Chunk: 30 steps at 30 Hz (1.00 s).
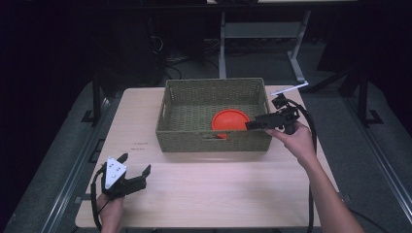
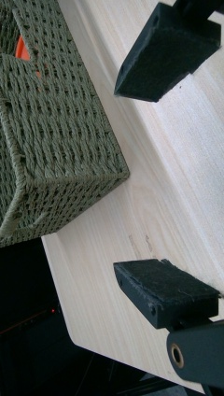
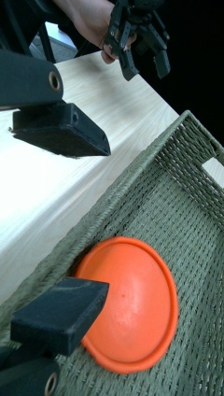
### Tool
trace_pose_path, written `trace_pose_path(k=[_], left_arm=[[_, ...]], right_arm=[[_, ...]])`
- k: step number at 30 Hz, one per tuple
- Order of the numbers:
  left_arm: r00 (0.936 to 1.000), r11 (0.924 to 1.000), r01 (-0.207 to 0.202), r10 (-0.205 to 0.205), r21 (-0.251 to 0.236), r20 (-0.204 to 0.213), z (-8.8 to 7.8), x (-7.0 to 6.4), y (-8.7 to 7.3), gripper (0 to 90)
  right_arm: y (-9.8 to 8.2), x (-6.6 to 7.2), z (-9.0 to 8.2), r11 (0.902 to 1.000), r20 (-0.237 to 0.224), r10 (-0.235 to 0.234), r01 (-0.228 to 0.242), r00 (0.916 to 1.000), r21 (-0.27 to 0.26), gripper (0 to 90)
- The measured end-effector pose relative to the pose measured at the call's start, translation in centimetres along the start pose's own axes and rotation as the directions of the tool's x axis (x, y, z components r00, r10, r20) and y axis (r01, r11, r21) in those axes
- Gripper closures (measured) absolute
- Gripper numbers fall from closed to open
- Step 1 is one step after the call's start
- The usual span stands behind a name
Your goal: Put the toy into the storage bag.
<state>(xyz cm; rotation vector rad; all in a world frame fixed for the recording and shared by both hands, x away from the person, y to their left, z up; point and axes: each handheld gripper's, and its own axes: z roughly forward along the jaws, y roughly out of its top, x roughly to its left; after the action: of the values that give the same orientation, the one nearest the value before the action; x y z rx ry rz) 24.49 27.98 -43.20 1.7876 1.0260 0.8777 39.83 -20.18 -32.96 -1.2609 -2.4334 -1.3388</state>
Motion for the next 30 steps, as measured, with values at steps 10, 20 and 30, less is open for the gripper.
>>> trace_pose_path(k=[10, 20, 30], left_arm=[[1.0000, 1.0000, 0.001, -0.001, 0.001, -0.003, 0.0, 0.0, 0.0, 12.7], [1.0000, 1.0000, -0.001, 0.001, 0.002, -0.001, 0.0, 0.0, 0.0, 12.7], [1.0000, 1.0000, -0.006, 0.006, 0.001, 0.003, 0.0, -0.2, 0.0, 12.7]], right_arm=[[-2.2, -0.1, -0.7, 0.9998, -0.019, 0.012, -0.012, 0.9997, -0.013, 27.7], [-4.4, -0.4, -0.5, 0.9998, -0.037, 0.017, -0.017, 0.9992, -0.005, 26.4], [-6.1, -0.9, -0.7, 0.9995, -0.050, 0.029, -0.029, 0.9983, -0.009, 26.2]])
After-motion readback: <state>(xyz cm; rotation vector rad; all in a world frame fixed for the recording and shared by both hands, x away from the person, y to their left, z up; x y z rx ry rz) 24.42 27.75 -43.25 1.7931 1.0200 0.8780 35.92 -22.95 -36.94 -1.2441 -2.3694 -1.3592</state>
